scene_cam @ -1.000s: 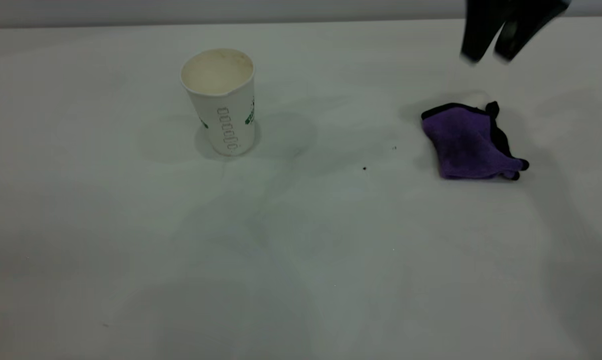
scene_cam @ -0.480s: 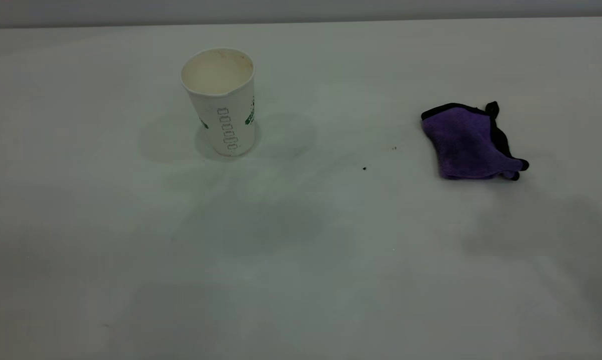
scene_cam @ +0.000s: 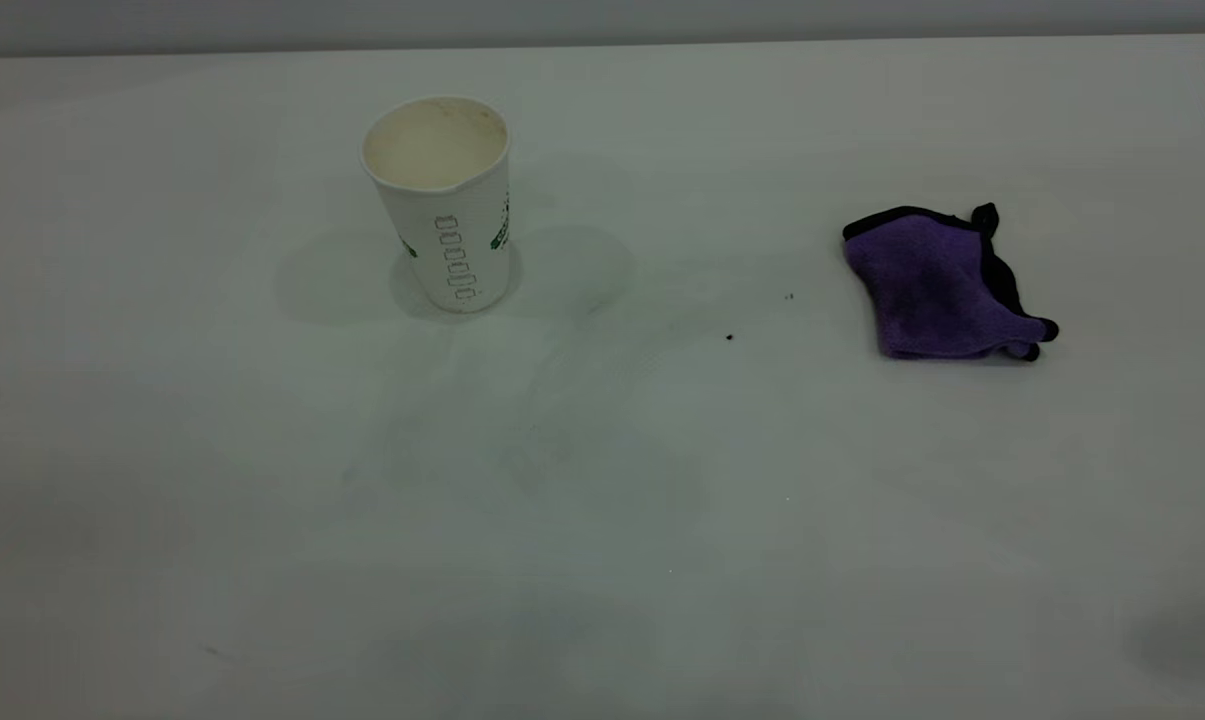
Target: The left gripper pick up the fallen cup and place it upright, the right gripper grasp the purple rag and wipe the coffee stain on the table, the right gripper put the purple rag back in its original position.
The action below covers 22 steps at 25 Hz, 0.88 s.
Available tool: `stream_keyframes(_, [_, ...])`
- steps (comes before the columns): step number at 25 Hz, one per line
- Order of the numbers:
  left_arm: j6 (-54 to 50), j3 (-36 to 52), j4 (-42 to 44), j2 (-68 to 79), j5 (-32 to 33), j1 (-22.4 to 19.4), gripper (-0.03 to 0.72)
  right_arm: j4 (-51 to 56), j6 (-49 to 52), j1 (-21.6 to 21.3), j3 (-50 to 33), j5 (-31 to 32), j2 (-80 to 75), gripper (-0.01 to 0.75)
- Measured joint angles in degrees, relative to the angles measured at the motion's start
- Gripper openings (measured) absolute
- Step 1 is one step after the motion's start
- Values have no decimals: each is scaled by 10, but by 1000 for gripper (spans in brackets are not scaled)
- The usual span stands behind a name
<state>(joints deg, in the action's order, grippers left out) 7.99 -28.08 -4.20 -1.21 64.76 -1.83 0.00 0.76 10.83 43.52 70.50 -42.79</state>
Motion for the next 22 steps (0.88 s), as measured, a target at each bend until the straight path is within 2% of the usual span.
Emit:
stream_keyframes(8, [0, 0, 0, 0, 0, 0, 580, 0, 2, 0, -156, -51, 187, 447])
stream_keyframes(22, [0, 0, 0, 0, 0, 0, 580, 5, 4, -7, -162, -63, 240, 447])
